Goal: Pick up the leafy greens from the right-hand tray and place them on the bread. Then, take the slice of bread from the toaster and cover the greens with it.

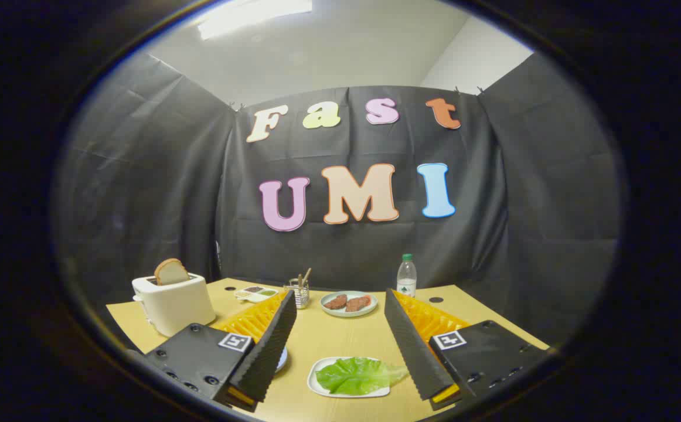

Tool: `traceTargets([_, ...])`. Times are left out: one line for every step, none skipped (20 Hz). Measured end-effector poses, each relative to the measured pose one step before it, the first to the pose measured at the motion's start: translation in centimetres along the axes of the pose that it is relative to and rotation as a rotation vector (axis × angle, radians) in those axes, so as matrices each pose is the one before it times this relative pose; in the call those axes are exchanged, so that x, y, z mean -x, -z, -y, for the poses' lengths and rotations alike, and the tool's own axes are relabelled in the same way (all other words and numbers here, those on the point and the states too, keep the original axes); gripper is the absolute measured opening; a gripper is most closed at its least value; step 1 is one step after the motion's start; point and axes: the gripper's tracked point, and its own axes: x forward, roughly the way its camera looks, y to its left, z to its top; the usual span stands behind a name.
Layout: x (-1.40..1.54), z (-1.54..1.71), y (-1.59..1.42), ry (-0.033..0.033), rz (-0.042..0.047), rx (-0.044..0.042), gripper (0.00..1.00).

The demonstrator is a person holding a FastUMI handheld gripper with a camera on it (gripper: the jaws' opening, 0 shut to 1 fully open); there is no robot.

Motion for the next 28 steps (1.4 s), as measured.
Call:
traceTargets([0.074,0.207,0.084,0.00387,0.00074,-0.00340,0.96])
traceTargets([0.123,0.276,-0.050,0.00269,0.00028,-0.00626,0.96])
traceTargets([-0.034,0.168,0.101,0.00574,-0.00161,-0.00896,0.96])
traceTargets([-0.173,0.267,0.078,0.00965,-0.00293,-0.00800,0.96])
traceTargets([-0.047,0.383,0.125,0.01037,-0.00361,-0.00419,0.96])
traceTargets([-0.085,0.295,0.121,0.00998,-0.00439,-0.00113,0.96])
traceTargets([-0.071,0.194,0.169,0.00974,-0.00391,0.00014,0.96])
traceTargets([-0.142,0.120,-0.077,0.00751,0.00166,-0.00002,0.96])
traceTargets([0.155,0.075,-0.158,0.00503,0.00384,-0.00095,0.96])
traceTargets([0.040,0.034,-0.095,0.00111,0.00218,-0.00153,0.96])
traceTargets([0.006,-0.070,0.119,-0.00193,0.00137,-0.00082,0.96])
traceTargets([0.021,-0.136,-0.085,-0.00280,0.00053,0.00128,0.96])
traceTargets([-0.077,-0.061,0.165,-0.00178,-0.00108,0.00262,0.96])
traceTargets([0.014,-0.002,0.002,-0.00132,-0.00090,0.00227,0.96])
traceTargets([-0.012,-0.101,0.077,-0.00234,-0.00253,0.00266,0.96])
traceTargets([-0.005,0.015,0.117,-0.00109,-0.00362,0.00131,0.96])
traceTargets([0.001,-0.163,0.092,-0.00113,-0.00301,0.00150,0.96])
traceTargets([-0.144,-0.088,0.111,-0.00076,-0.00331,0.00186,0.96])
traceTargets([-0.063,-0.091,0.051,-0.00065,-0.00176,0.00238,0.96])
traceTargets([0.005,0.028,0.002,-0.00126,-0.00131,0.00183,0.96])
traceTargets([0.032,-0.089,-0.021,-0.00138,-0.00046,0.00052,0.96])
traceTargets([-0.054,-0.090,0.041,-0.00164,-0.00077,-0.00037,0.96])
traceTargets([-0.017,-0.045,0.112,-0.00237,-0.00079,-0.00034,0.96])
traceTargets([-0.059,-0.202,0.000,-0.00214,-0.00152,-0.00027,0.96])
traceTargets([-0.134,-0.256,0.081,-0.00402,-0.00620,-0.00077,0.96])
traceTargets([-0.100,-0.422,-0.106,-0.01158,-0.00580,-0.00139,0.96])
traceTargets([-0.151,-0.663,-0.230,-0.02199,-0.00468,0.00125,0.96])
traceTargets([-0.186,-0.300,-0.392,-0.01148,0.00073,-0.00052,0.96])
